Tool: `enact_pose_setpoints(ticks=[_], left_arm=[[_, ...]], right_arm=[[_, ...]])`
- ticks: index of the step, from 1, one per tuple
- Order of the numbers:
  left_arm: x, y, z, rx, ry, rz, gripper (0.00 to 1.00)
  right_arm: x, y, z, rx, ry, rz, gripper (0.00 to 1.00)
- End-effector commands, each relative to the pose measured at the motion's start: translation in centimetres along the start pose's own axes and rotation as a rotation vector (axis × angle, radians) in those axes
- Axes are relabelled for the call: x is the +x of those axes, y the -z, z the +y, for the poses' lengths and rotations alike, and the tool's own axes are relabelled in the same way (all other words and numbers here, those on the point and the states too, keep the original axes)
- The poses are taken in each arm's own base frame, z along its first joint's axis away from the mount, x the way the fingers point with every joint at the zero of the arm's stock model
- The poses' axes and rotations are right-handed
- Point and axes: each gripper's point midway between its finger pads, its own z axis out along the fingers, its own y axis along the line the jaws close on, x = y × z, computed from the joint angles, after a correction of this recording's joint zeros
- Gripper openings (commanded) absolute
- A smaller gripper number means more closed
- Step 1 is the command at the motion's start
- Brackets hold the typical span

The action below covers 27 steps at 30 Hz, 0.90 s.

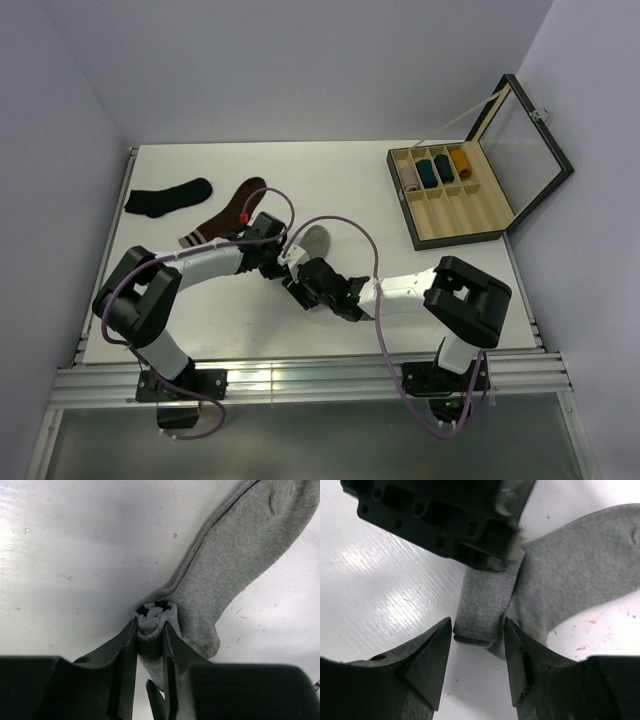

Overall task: Roll the socks
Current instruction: Roll the sock at the center of the board.

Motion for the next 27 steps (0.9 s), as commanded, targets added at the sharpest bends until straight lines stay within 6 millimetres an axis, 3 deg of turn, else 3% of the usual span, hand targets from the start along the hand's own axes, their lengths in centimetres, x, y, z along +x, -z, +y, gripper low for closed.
enact_pose_setpoints(ticks=[1, 4, 5, 6, 9, 10, 13, 14, 15, 17, 18, 20, 22, 24, 25, 27], left_arm=[[0.4, 0.0, 0.0, -0.015, -0.030, 0.025, 0.00], [0.4, 0.0, 0.1, -0.015, -0.030, 0.025, 0.00], [0.4, -0.1, 0.1, -0.017, -0.030, 0.025, 0.01], [0.4, -0.1, 0.2, -0.017, -0.030, 0.025, 0.01], [0.4, -0.1, 0.1, -0.002, -0.024, 0.018, 0.06], [0.4, 0.1, 0.3, 0.002, -0.021, 0.012, 0.08], [0.0, 0.5, 0.4, 0.022, -0.004, -0.016, 0.20], [-0.3, 0.7, 0.1, 0.038, 0.008, -0.032, 0.27], [-0.5, 0.9, 0.2, 0.042, 0.017, -0.046, 0.30], [-0.9, 1.5, 0.4, 0.061, 0.048, -0.069, 0.44], [-1.2, 1.6, 0.3, 0.069, 0.059, -0.088, 0.48], [-1.3, 2.1, 0.6, 0.084, 0.093, -0.107, 0.57], [-1.6, 2.6, 0.7, 0.107, 0.118, -0.131, 0.65], [-1.5, 2.9, 0.6, 0.140, 0.150, -0.142, 0.67], [-1.6, 3.0, 0.6, 0.147, 0.158, -0.150, 0.67], [-1.3, 2.9, 0.7, 0.156, 0.173, -0.144, 0.67]], right_arm=[[-2.0, -0.8, -0.2, 0.049, 0.052, -0.053, 0.53], [-1.4, -1.1, 0.1, 0.043, 0.051, -0.048, 0.44], [-1.3, -1.0, 0.2, 0.033, 0.048, -0.047, 0.38], [-1.2, -1.0, 0.3, 0.028, 0.039, -0.048, 0.23], [-1.3, -0.7, 1.0, -0.021, 0.005, -0.047, 0.03], [-1.4, -0.6, 1.1, -0.035, -0.011, -0.044, 0.00], [-1.3, -0.2, 1.9, -0.132, -0.088, -0.015, 0.00], [-1.2, -0.3, 1.2, -0.139, -0.130, -0.006, 0.00], [-0.9, -0.1, 2.0, -0.206, -0.179, 0.022, 0.00], [-0.7, -0.3, 0.7, -0.224, -0.260, 0.041, 0.00], [-0.6, 0.0, 1.5, -0.294, -0.314, 0.059, 0.00], [-0.7, 0.0, 0.4, -0.332, -0.408, 0.050, 0.00], [-0.5, 0.3, 1.0, -0.430, -0.514, 0.080, 0.00], [-0.6, 0.1, 0.4, -0.474, -0.625, 0.090, 0.00], [0.1, 0.3, 1.1, -0.541, -0.669, 0.127, 0.00], [-0.6, 0.3, 0.6, -0.596, -0.768, 0.105, 0.00]])
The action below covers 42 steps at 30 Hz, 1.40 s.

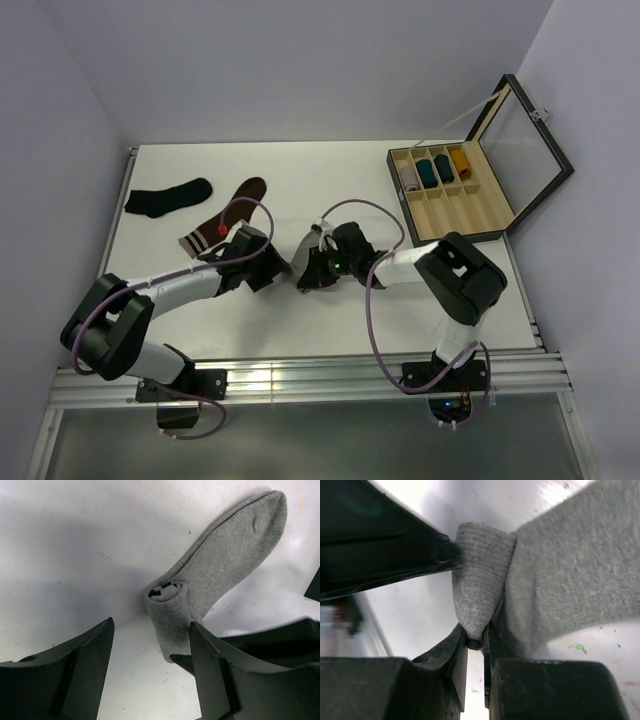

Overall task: Roll the socks
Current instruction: Roll the sock at the center of the board.

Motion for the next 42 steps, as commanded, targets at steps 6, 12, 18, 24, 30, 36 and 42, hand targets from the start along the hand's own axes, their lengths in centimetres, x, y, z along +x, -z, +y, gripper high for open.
enact_pose_setpoints(ticks=[6, 12, 18, 24, 30, 36, 42], left_arm=[[-0.7, 0.1, -1.1, 0.057, 0.052, -0.036, 0.65], [-0.8, -0.3, -1.2, 0.066, 0.067, -0.046, 0.63], [-0.7, -1.0, -1.5, 0.075, 0.080, -0.043, 0.61], [0.5, -1.7, -0.6, 0.046, 0.086, -0.001, 0.55], [1.6, -2.4, 0.1, 0.013, 0.075, 0.029, 0.40], [1.5, -2.6, 0.3, -0.024, 0.038, 0.033, 0.12], [1.3, -2.4, 0.5, -0.073, -0.047, 0.049, 0.00]], right_arm=[[1.5, 0.2, 0.9, -0.282, -0.388, 0.080, 0.00], [2.2, -0.1, -0.1, -0.285, -0.470, 0.111, 0.00], [2.2, -0.2, -0.5, -0.275, -0.502, 0.115, 0.00], [2.1, -0.3, -1.1, -0.256, -0.533, 0.109, 0.00], [1.9, -0.2, -1.3, -0.233, -0.526, 0.106, 0.00], [0.3, 1.0, -1.2, -0.154, -0.380, 0.052, 0.14], [-1.5, 2.9, -1.3, 0.019, -0.101, -0.037, 0.45]])
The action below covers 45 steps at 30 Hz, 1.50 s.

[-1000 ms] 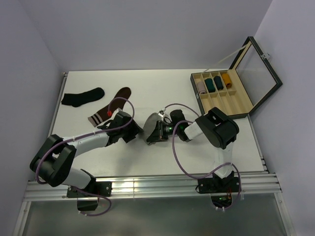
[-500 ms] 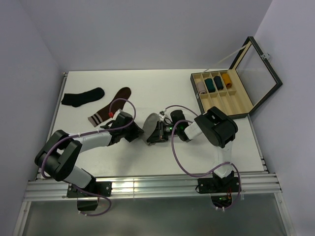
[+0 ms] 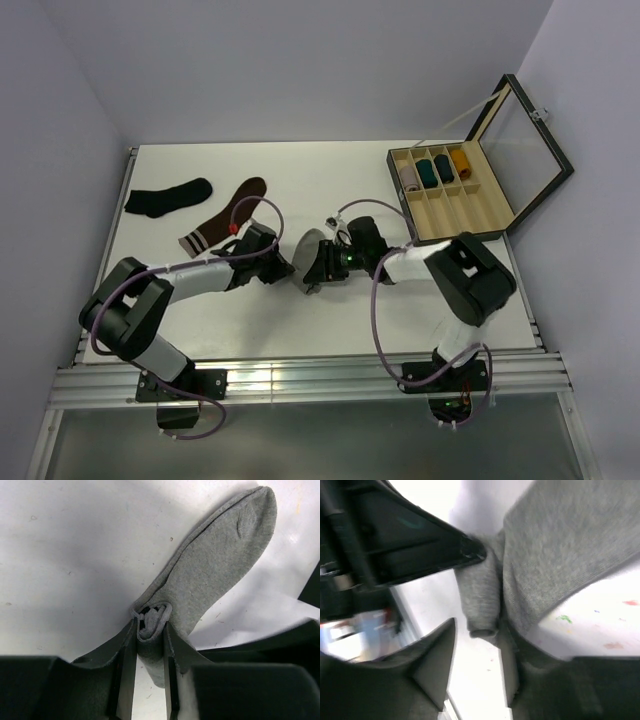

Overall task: Roll the socks
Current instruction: Roll the sock at the center of the board.

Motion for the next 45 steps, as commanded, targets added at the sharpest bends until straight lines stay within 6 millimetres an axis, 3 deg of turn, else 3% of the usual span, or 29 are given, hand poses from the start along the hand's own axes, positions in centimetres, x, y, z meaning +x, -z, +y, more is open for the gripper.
enact_pose_setpoints(ticks=[1, 7, 10, 19, 30, 36, 37, 38, 41, 45], left_arm=[[0.4, -0.1, 2.0, -0.106, -0.090, 0.030, 0.00], [0.6, -0.2, 2.0, -0.134, -0.132, 0.065, 0.00], [0.6, -0.2, 1.9, -0.142, -0.144, 0.073, 0.00], [0.7, -0.4, 1.6, -0.150, -0.156, 0.092, 0.00], [0.5, -0.3, 1.2, -0.136, -0.158, 0.093, 0.00], [0.1, -0.4, 0.8, -0.117, -0.161, 0.087, 0.01], [0.3, -0.4, 0.6, -0.107, -0.160, 0.097, 0.01], [0.2, -0.3, 0.5, -0.103, -0.164, 0.095, 0.02], [-0.1, -0.2, 0.3, -0.090, -0.163, 0.084, 0.09], [-0.6, 0.4, -0.1, -0.055, -0.150, 0.061, 0.27]], right_arm=[[-2.2, 2.0, -0.3, 0.185, 0.258, -0.113, 0.50], [-4.1, 3.1, 1.3, 0.393, 0.566, -0.253, 0.57], [-3.3, 2.2, 2.7, 0.407, 0.686, -0.260, 0.58], [-1.9, -0.3, 3.9, 0.480, 0.884, -0.265, 0.58], [1.2, -2.7, 0.1, 0.609, 0.943, -0.107, 0.55], [2.2, -3.0, -2.7, 0.698, 0.931, -0.029, 0.37], [2.2, -3.0, -2.8, 0.703, 0.931, -0.023, 0.31], [2.6, -3.2, -3.2, 0.708, 0.899, -0.018, 0.18], [3.2, -3.4, -2.7, 0.657, 0.863, 0.009, 0.00], [4.4, -3.3, -1.5, 0.512, 0.721, 0.089, 0.00]])
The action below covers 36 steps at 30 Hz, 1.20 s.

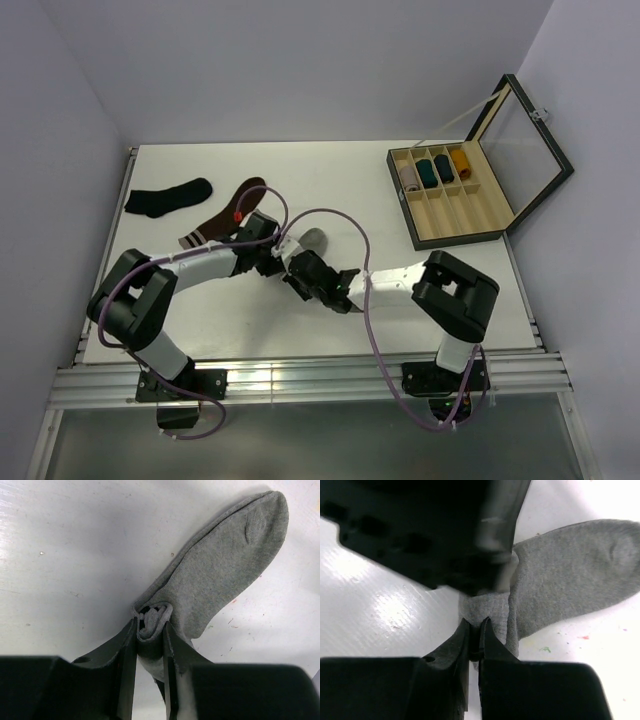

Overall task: Roll the socks
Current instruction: Roll the sock at the center of the board.

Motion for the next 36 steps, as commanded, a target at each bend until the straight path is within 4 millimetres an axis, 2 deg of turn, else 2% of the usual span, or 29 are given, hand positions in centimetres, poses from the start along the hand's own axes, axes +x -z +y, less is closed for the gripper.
enact_pose_setpoints(ticks=[1, 2, 3, 4, 7, 9, 10, 12, 13, 16, 17, 25, 36], left_arm=[[0.4, 1.0, -0.4, 0.037, -0.013, 0.013, 0.32], [-0.3, 1.1, -0.4, 0.034, -0.002, -0.023, 0.42], [-0.4, 1.3, -0.4, 0.040, 0.001, -0.032, 0.48], [-0.5, 1.6, -0.4, 0.048, 0.015, -0.045, 0.55], [-1.1, 2.3, -0.1, 0.058, 0.055, -0.084, 0.61], [-1.4, 2.9, 0.3, 0.062, 0.077, -0.115, 0.61], [-1.4, 3.0, 0.4, 0.063, 0.096, -0.123, 0.62], [-1.3, 3.2, 1.1, 0.058, 0.115, -0.136, 0.61], [-1.4, 3.5, 1.0, 0.068, 0.133, -0.144, 0.62], [-1.1, 3.7, 1.5, 0.080, 0.156, -0.148, 0.61], [-1.0, 3.6, 1.5, 0.085, 0.159, -0.145, 0.61], [0.2, 3.0, 2.9, 0.060, 0.181, -0.112, 0.56], [1.0, 2.5, 3.6, 0.047, 0.218, -0.109, 0.55]], right_arm=[[3.9, 0.8, 1.7, -0.196, -0.144, 0.192, 0.00], [3.6, 1.1, 2.1, -0.239, -0.193, 0.199, 0.00], [3.4, 1.8, 2.9, -0.313, -0.226, 0.221, 0.00], [2.8, 1.8, 2.4, -0.333, -0.278, 0.224, 0.00], [2.0, 2.4, 2.9, -0.438, -0.358, 0.262, 0.00], [2.0, 2.4, 2.2, -0.452, -0.407, 0.295, 0.00], [1.5, 2.3, 2.5, -0.487, -0.414, 0.305, 0.00], [1.8, 2.4, 2.5, -0.509, -0.432, 0.345, 0.00], [1.4, 2.5, 3.2, -0.575, -0.445, 0.356, 0.00], [0.7, 2.5, 3.1, -0.629, -0.521, 0.367, 0.00], [1.1, 2.3, 2.9, -0.622, -0.533, 0.391, 0.00], [0.6, 1.4, 1.9, -0.644, -0.593, 0.423, 0.00], [0.5, 0.7, 1.9, -0.653, -0.612, 0.432, 0.00]])
